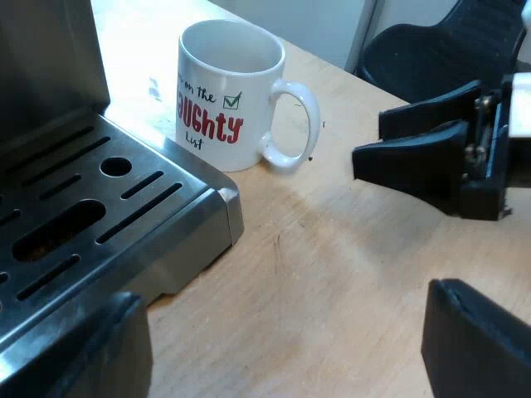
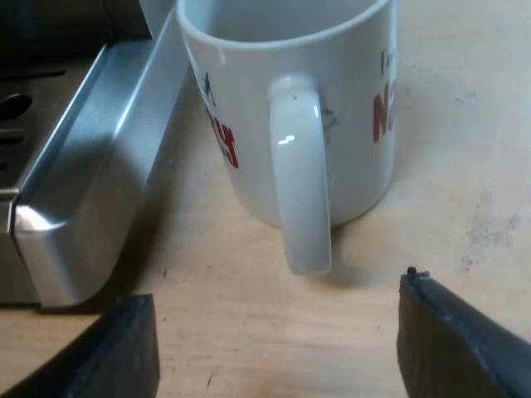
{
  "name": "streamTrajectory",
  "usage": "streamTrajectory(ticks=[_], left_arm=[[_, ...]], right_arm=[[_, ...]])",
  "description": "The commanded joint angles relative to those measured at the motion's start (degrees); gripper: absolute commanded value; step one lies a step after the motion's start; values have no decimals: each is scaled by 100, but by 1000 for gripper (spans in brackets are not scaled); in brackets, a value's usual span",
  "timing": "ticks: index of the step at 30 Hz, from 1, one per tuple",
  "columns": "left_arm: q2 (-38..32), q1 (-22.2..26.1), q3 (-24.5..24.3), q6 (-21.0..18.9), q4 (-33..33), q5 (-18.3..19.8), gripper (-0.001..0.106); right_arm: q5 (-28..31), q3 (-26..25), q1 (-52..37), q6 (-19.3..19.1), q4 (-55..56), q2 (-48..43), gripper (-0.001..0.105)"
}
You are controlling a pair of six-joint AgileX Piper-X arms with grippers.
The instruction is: Place mug into machine
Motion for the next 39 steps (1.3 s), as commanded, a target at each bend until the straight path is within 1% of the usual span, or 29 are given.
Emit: streamTrajectory(ticks=[1,6,9,14,21,23,25,29,33,36,38,39], left_arm=[[-11,-32,-25,-91,-102,-51,68],[-11,-32,-25,-91,-102,-51,68],[-11,-32,-25,-91,-102,-51,68],[-11,-32,-25,-91,-102,-51,68],[-11,-32,-25,-91,-102,-51,68],[-11,-32,-25,-91,-102,-51,68],[-11,-32,-25,-91,-102,-51,68],[-11,-32,-25,-91,-102,-51,68],[-11,-32,-25,-91,-102,-51,68],[-11,-32,-25,-91,-102,-51,68],[-11,-32,-25,-91,-102,-51,68],[-11,-32,-25,-91,-102,-51,68]], right_arm=[[19,-51,9,-3,-481,295,62],[31,-284,9,-3,-598,693,62],[28,-521,9,-3,-613,907,62],[389,-813,9,-3,-599,1336,62],[444,-1035,9,47,-646,1589,62],[702,-1130,9,208,-646,1686,62],[826,-1191,9,265,-646,1752,62],[794,-1308,9,264,-640,1851,62],[794,-1315,9,264,-638,1853,61],[794,-1315,9,256,-638,1853,46],[794,-1325,9,256,-624,1853,28],[794,-1319,9,256,-593,1853,24]])
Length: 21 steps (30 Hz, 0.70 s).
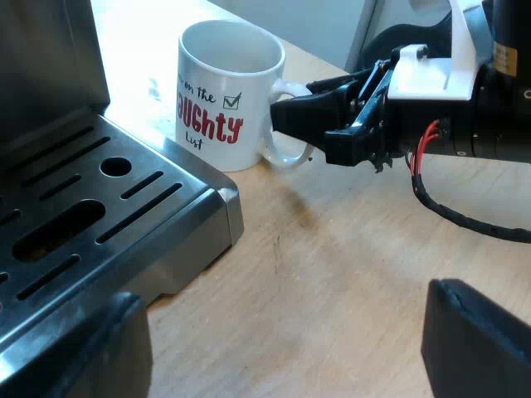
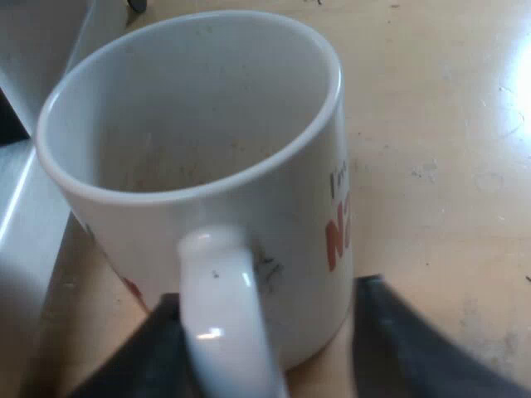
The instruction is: Place mug into machine
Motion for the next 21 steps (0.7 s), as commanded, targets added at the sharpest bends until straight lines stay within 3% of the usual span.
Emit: streamTrajectory(ticks=[1,4,16,19,21], left_arm=[[-11,-32,-25,-91,-102,-51,68],[-11,-32,-25,-91,-102,-51,68],[-11,-32,-25,-79,-90,77,68],[-163,-32,-25,-79,-47,97,68],[-292,-32,-25,-79,-49,83,68]], right_arm=[[-21,-63,9,-27,0,-17,17],[-21,-61,9,-27,8,-17,-1],[19,-51,180,-101,167,-182,0],[344,-51,440,-454,457,-530,0],[528,-51,562,-459,689,-747,0]])
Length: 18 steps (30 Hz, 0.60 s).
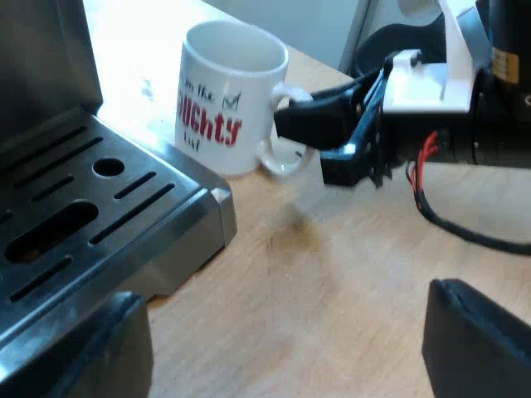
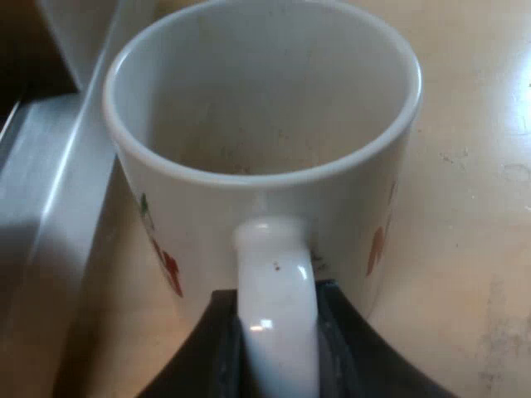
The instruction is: Place mug into machine
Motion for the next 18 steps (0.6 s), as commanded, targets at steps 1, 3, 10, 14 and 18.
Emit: streamTrajectory(ticks=[1,3,10,14,18], left_arm=[[-300,-32,-25,-79,-83,12,68],[-495,-32,-25,-79,-83,14,68],[-1201,-32,-25,-62,90,-14,68],[-1565,-32,-25,299,722,-328,68],[-1962,-32,-25,608,1217,-487,68]], right_arm=[[229,-48,198,-156,223,-452,0],[226,-48,295,-156,498,-657,0],[777,-48,563,-156,1394,-1666,0],[777,-48,692,-156,2089,-2352,0],[836,-48,915,-156,2600,-2985,0]])
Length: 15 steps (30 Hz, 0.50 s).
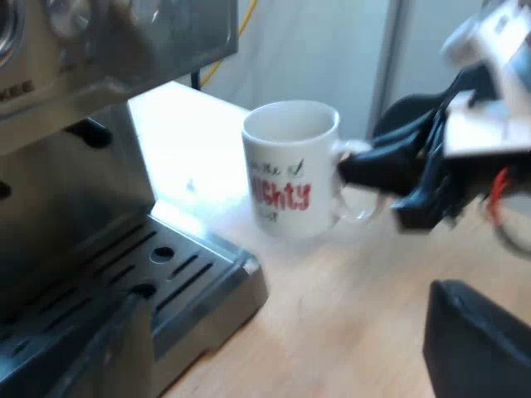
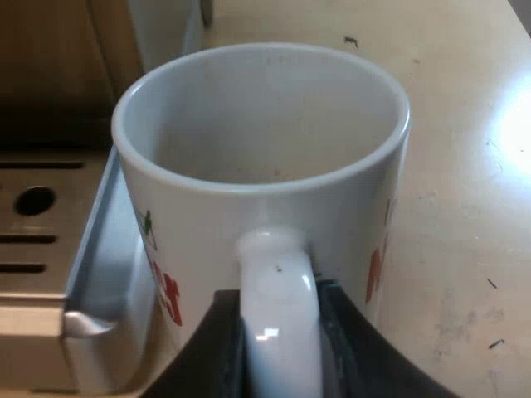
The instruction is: Place mug into machine
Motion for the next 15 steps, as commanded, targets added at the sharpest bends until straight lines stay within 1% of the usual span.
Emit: streamTrajectory(ticks=[1,4,6,9,12,15], left_arm=[[-375,-32,-25,78,269,-130,68],[-685,-32,-25,78,448,-165,68],[-954,-32,-25,78,662,-310,68],[-1227,-32,-25,78,917,-378,68],[-1528,-32,-25,78,1323,-387,68],[-1818,-32,-25,78,1745,-492,68]], right_arm=[[93,-73,206,-80,233,-600,0],[400,-73,469,-80,581,-1039,0],[439,-73,675,-80,879,-1354,0],[517,-73,933,-112,1102,-1676,0],[759,-73,1247,-125,1259,-1990,0],[967,-73,1590,-125,1376,-2253,0]])
